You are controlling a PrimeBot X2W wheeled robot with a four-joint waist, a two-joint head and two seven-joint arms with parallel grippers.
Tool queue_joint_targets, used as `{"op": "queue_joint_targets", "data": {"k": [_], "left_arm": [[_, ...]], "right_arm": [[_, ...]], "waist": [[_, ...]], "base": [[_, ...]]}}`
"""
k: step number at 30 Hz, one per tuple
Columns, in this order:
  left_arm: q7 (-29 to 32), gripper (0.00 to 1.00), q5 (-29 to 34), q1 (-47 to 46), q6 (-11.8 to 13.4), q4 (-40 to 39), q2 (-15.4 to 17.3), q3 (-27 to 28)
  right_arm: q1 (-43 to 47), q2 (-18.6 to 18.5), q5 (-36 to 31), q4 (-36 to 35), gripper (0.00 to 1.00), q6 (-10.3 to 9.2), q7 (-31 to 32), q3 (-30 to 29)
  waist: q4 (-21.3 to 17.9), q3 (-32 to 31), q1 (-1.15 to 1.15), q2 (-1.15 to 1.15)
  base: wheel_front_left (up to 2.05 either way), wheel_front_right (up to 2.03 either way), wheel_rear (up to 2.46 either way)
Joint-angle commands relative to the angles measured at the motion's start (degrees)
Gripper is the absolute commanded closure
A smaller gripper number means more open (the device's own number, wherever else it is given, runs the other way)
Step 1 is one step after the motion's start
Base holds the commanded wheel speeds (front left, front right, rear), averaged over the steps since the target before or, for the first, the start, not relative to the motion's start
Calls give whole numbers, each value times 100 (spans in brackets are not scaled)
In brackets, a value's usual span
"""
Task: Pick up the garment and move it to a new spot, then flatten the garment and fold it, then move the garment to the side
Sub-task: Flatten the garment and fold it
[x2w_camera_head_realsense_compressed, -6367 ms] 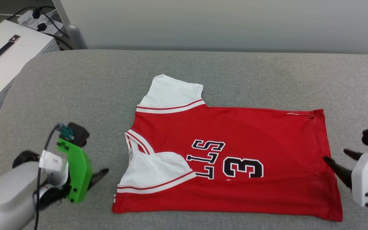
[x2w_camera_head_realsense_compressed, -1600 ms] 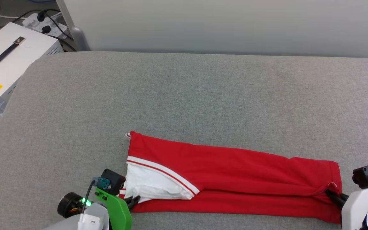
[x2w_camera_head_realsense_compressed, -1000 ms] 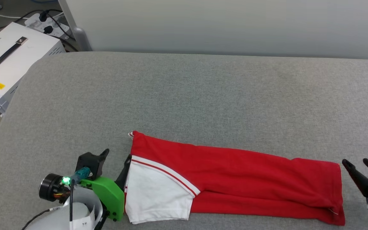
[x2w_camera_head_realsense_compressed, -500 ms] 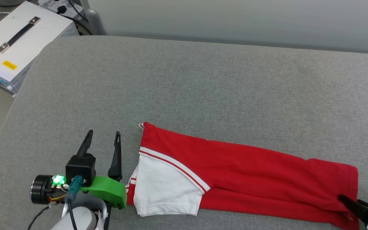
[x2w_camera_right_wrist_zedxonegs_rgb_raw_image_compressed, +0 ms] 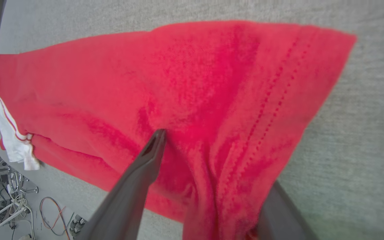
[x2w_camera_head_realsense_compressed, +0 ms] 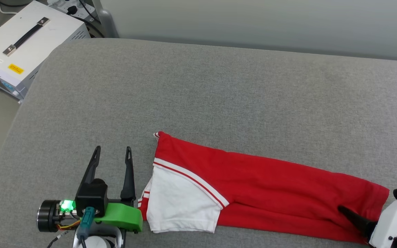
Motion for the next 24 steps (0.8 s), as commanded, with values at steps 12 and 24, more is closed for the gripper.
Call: {"op": "queue_joint_targets", "data": {"k": [12, 24], "left_arm": [[-33, 0, 761, 338, -693, 182, -573, 503], [-34, 0, 1077, 460, -994, 291, -794, 740]], "right_arm": [[-451, -353, 82, 571, 100, 2, -441, 174], [-367, -1248, -88, 1273, 100, 2, -351, -446]], "waist": [[-29, -175, 0, 37], [-61, -350, 0, 37]], "base": [[0, 0, 0], [0, 0, 0]]}}
